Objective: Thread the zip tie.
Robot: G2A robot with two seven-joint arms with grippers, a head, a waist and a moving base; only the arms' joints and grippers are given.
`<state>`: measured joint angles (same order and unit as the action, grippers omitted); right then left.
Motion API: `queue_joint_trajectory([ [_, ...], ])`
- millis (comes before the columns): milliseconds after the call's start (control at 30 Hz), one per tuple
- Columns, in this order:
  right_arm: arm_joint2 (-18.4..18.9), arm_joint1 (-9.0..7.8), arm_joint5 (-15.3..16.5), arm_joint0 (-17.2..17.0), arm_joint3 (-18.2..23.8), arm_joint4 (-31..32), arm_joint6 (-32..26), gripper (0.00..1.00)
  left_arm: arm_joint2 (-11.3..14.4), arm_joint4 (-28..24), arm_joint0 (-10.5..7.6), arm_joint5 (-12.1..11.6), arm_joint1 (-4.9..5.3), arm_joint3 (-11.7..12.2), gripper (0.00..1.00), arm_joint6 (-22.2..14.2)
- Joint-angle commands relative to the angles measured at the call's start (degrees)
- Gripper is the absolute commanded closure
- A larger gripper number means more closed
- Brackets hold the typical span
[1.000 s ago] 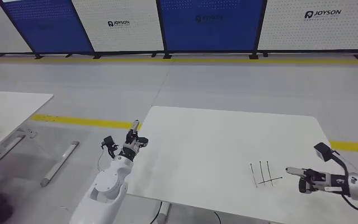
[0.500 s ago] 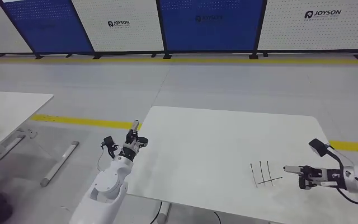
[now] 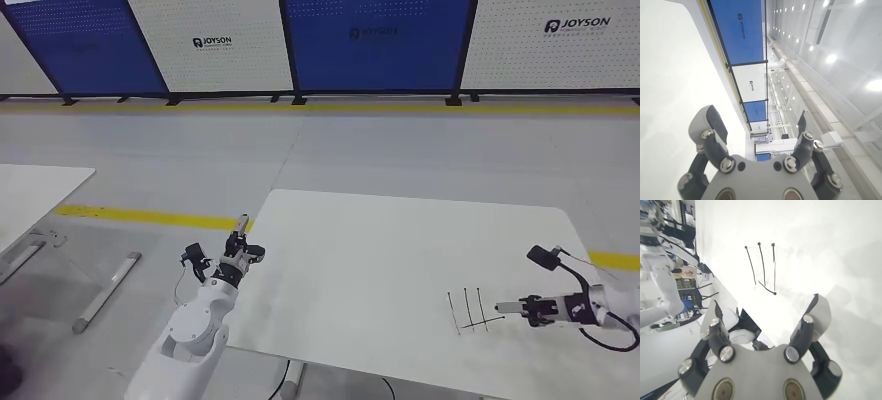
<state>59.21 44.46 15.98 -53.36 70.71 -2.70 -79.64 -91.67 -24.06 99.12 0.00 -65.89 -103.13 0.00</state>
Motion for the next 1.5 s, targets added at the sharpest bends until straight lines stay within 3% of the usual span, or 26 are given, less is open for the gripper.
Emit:
queue_joint_trajectory([
  [0,-2.06,0.08,0.3,1.42,-1.41,-0.52,0.0,0.0,0.0,0.0,0.0,0.0,0.0,0.0,0.0,0.0],
  [367,-2.06,0.08,0.3,1.42,-1.41,-0.52,0.0,0.0,0.0,0.0,0.0,0.0,0.0,0.0,0.0,0.0],
  [467,-4.34,0.55,3.5,0.74,-1.33,-4.37,0.0,0.0,0.0,0.0,0.0,0.0,0.0,0.0,0.0,0.0],
  [633,-9.08,1.17,3.5,4.68,-4.48,-8.61,0.0,0.0,0.0,0.0,0.0,0.0,0.0,0.0,0.0,0.0],
  [767,-10.5,1.22,3.5,6.17,-6.72,-9.55,0.0,0.0,0.0,0.0,0.0,0.0,0.0,0.0,0.0,0.0],
  [933,-10.42,0.84,3.5,6.53,-8.58,-10.6,0.0,0.0,0.0,0.0,0.0,0.0,0.0,0.0,0.0,0.0],
  [1467,-9.65,0.83,3.5,5.14,-7.84,-10.49,1.64,0.0,0.0,0.0,0.0,0.0,0.0,0.0,0.0,0.0],
])
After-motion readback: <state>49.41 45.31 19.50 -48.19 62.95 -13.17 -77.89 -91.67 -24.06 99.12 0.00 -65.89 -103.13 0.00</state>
